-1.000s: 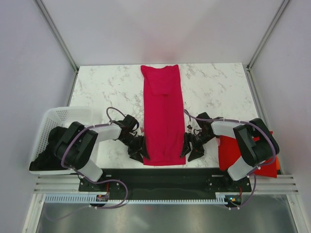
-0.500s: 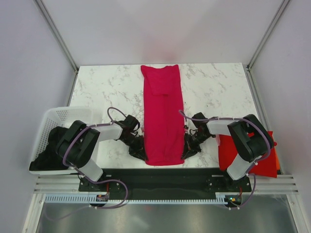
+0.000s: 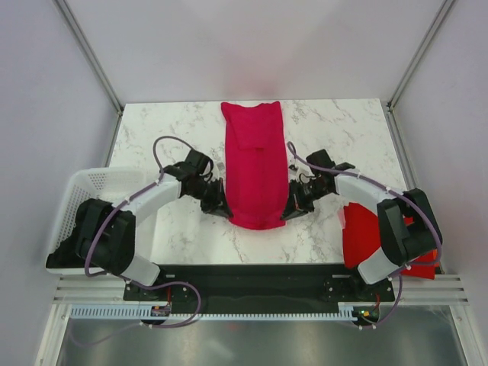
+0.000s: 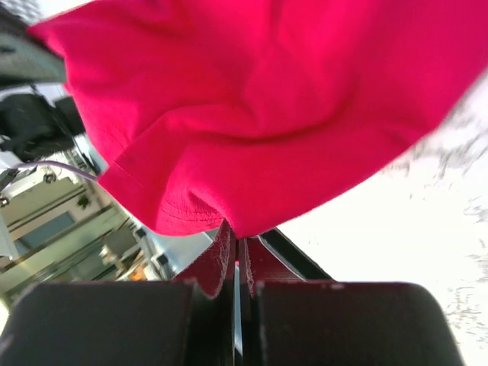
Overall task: Fold and stack the t-shirts
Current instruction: Fold the tshirt
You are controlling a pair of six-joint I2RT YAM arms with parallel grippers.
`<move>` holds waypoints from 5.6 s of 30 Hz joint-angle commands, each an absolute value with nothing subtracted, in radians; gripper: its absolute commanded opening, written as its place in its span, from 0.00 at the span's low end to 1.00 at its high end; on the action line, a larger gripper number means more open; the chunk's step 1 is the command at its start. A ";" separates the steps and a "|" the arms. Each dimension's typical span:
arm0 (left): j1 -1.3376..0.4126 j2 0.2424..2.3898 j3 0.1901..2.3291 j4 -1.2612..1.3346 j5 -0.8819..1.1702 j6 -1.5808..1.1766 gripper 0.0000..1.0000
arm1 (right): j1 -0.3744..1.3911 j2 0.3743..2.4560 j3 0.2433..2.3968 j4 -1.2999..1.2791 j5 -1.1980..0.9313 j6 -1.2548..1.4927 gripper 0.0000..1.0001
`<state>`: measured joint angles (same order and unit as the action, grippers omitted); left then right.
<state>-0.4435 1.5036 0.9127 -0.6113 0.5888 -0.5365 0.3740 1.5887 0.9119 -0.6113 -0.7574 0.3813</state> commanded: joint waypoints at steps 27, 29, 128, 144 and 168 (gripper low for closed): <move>-0.331 1.977 1.519 -0.589 0.351 -0.325 0.02 | 0.224 2.034 1.541 -0.534 -0.689 0.291 0.00; -0.331 2.015 1.571 -0.589 0.338 -0.311 0.02 | 0.222 2.095 1.609 -0.534 -0.680 0.284 0.00; -0.201 1.798 1.223 -0.551 0.810 -0.537 0.02 | 0.160 1.787 1.106 -0.448 -0.871 0.488 0.00; -0.207 1.569 1.192 -0.601 0.782 -0.506 0.02 | 0.155 1.583 1.169 -0.663 -0.879 0.342 0.00; -0.193 2.253 2.003 -0.439 0.618 -0.351 0.02 | 0.066 2.281 1.960 -0.401 -0.833 0.333 0.00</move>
<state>-0.1986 2.2051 1.8908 -0.4919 0.6510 -0.4355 0.0719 2.2120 1.8370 -0.4694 -0.8463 0.3645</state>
